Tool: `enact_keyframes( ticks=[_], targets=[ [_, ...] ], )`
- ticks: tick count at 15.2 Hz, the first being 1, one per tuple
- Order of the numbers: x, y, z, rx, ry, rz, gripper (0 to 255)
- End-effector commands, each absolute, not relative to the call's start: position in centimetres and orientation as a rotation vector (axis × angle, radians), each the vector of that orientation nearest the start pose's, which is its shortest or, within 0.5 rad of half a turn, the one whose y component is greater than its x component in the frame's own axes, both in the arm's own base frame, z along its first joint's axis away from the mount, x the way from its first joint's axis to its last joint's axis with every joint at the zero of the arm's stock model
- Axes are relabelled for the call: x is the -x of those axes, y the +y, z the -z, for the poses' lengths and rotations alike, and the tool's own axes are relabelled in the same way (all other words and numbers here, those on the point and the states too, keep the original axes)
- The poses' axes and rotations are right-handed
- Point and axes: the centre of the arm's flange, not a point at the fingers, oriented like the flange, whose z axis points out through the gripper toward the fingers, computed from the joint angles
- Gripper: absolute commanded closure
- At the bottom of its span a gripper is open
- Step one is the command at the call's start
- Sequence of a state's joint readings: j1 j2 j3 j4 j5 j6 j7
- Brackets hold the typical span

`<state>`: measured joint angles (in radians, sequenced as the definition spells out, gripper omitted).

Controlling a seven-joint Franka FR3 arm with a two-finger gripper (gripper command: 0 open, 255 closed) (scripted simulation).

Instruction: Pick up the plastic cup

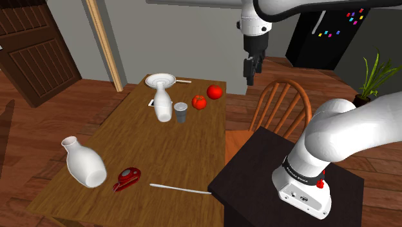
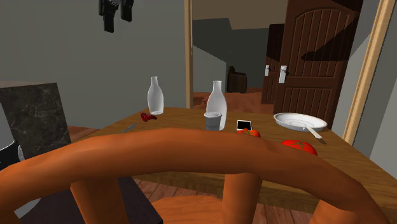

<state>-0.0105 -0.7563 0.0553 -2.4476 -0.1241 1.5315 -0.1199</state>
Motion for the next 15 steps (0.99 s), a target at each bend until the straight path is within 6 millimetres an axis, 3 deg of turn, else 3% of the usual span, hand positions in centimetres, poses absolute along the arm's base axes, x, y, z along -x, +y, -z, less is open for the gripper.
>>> enact_keyframes(
  ticks=[1, 15],
  targets=[
    [-30.4, 0.3, -53.7, 3.275, -0.249, -0.277, 0],
    [-42.2, -1.3, -41.5, 3.180, -0.257, -0.072, 0]
  ],
)
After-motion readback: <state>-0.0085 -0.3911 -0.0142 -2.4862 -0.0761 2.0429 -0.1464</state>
